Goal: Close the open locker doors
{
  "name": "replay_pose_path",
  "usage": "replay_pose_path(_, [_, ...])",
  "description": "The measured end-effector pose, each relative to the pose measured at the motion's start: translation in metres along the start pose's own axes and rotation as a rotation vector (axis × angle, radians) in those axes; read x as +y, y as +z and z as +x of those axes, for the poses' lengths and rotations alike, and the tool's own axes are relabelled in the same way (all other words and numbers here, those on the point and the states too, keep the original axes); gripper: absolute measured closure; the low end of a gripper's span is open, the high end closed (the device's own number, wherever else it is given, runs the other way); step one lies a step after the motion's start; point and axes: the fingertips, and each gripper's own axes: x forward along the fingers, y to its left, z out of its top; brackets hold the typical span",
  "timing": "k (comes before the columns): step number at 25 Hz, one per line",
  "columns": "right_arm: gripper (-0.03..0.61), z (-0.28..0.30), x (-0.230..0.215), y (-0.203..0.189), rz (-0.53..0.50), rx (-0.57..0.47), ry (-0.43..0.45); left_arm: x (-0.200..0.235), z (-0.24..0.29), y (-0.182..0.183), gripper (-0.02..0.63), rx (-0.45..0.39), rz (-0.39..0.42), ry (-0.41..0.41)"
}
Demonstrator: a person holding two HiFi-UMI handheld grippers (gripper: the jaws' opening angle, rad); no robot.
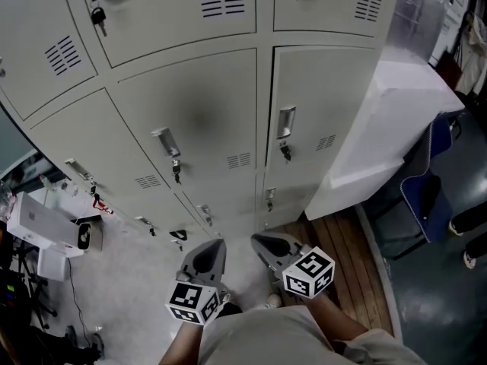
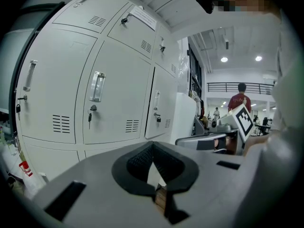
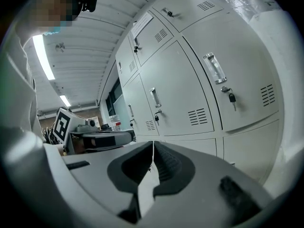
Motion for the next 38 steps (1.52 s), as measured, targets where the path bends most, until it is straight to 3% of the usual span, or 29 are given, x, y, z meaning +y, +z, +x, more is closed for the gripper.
replay_pose_path(38, [0.551, -0.005, 0.013, -0.002, -0.047, 0.015, 0.001, -0.005, -0.015, -0.001, 0.598, 0.003, 0.013, -0.002])
